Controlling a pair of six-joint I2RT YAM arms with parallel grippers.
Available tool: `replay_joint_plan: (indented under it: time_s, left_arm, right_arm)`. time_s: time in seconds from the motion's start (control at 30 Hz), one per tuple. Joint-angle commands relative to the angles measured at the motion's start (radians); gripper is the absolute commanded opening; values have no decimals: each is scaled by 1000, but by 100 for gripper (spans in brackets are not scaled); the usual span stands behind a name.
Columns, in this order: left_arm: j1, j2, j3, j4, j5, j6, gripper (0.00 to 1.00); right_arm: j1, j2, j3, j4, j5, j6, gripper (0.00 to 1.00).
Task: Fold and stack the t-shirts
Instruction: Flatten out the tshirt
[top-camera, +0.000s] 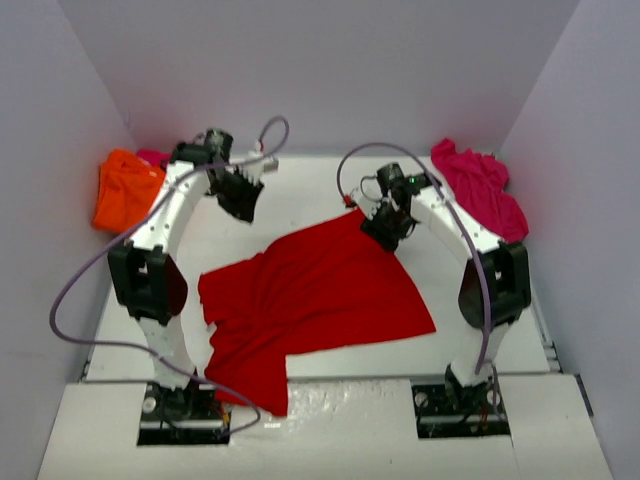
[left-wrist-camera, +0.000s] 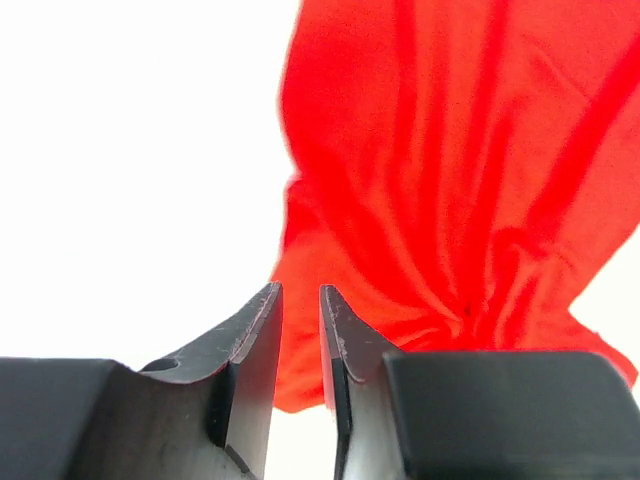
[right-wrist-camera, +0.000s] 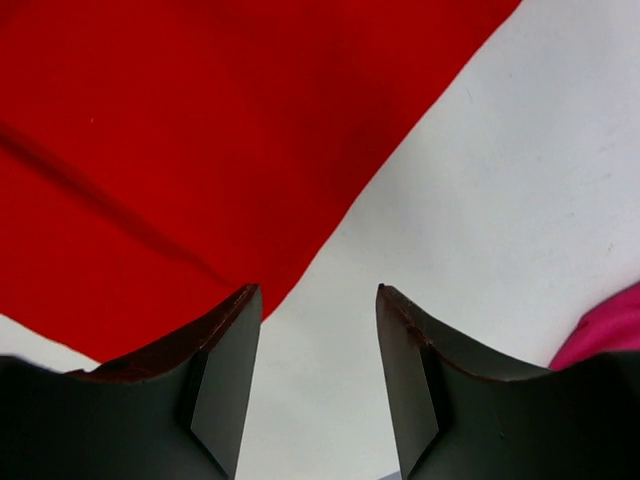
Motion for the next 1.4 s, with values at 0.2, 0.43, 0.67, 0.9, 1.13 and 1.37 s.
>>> replay_joint_plan:
  time_s: [0.2, 0.43, 0.67, 0.9, 1.13, 1.37]
  left_arm:
    - [58, 122, -13, -63, -93, -20, 18]
    - [72, 165, -38, -84, -116, -19, 18]
    - [85, 227, -7, -165, -109, 22, 20]
    - [87, 301, 28, -221, -96, 53, 22]
    - [90, 350, 23, -238, -82, 67, 26]
    - [86, 363, -1, -222, -82, 65, 1]
  right_arm:
    - [5, 72, 128, 5, -77, 8, 43]
    - [67, 222, 269, -1, -42, 57, 40]
    - [97, 303, 316, 0, -39, 73, 42]
    - [97, 382, 344, 2, -10, 96, 42]
    - [82, 460, 399, 4, 57, 131, 42]
    - [80, 483, 373, 4, 84, 135, 42]
